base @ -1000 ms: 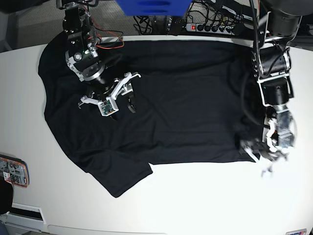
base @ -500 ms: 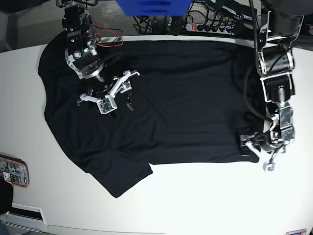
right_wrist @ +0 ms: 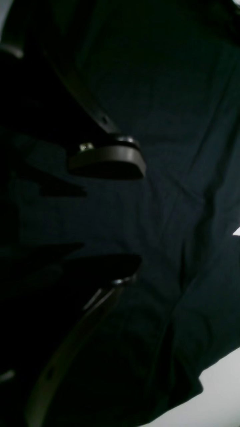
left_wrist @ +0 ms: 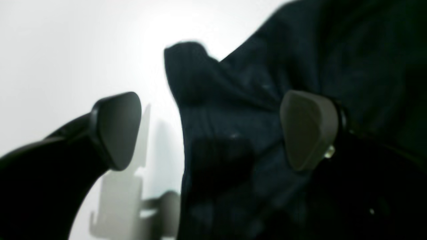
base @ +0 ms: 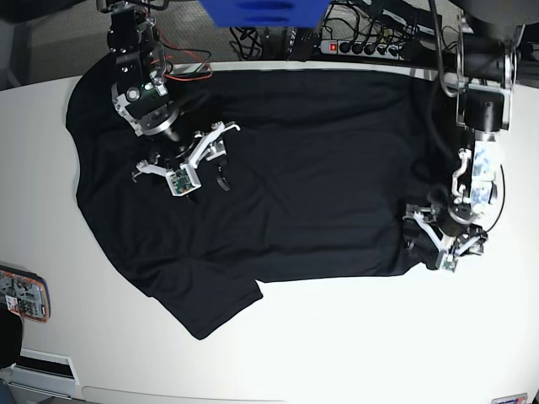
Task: Fold the T-shirt properly
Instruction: 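Move the left gripper to the shirt's side edge and grasp it, then move the right gripper down toward the sleeve near the hem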
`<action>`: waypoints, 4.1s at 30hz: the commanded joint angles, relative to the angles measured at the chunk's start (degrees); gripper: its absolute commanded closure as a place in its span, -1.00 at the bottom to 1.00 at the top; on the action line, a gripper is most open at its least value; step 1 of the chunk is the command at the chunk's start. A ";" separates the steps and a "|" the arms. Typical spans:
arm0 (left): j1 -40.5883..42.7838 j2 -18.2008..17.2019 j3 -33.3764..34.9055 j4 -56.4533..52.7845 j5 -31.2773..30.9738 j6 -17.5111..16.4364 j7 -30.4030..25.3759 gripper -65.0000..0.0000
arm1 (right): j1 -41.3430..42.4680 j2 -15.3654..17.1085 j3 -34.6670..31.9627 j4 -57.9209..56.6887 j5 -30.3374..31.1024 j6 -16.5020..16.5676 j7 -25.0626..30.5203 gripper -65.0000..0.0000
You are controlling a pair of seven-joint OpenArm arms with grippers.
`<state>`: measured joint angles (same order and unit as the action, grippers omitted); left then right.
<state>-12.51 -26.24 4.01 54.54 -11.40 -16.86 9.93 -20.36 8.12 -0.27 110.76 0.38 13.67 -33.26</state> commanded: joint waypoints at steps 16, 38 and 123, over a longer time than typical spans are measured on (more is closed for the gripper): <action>3.24 1.58 -10.91 4.40 3.97 -1.82 -2.33 -1.00 | 0.89 0.10 -0.39 1.20 0.54 0.00 -0.81 -0.03; 5.26 2.81 -21.11 11.17 -3.50 -1.99 -2.15 -0.99 | 0.54 0.10 -0.03 1.20 0.54 0.00 -0.99 -0.03; -7.22 0.35 -15.13 -6.94 -3.68 -1.82 8.04 1.00 | 9.50 0.54 0.23 1.81 0.72 0.00 -8.46 -0.04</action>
<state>-18.68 -25.10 -10.90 47.09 -15.29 -18.92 17.65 -12.16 8.43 -0.23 111.44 0.60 13.96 -43.68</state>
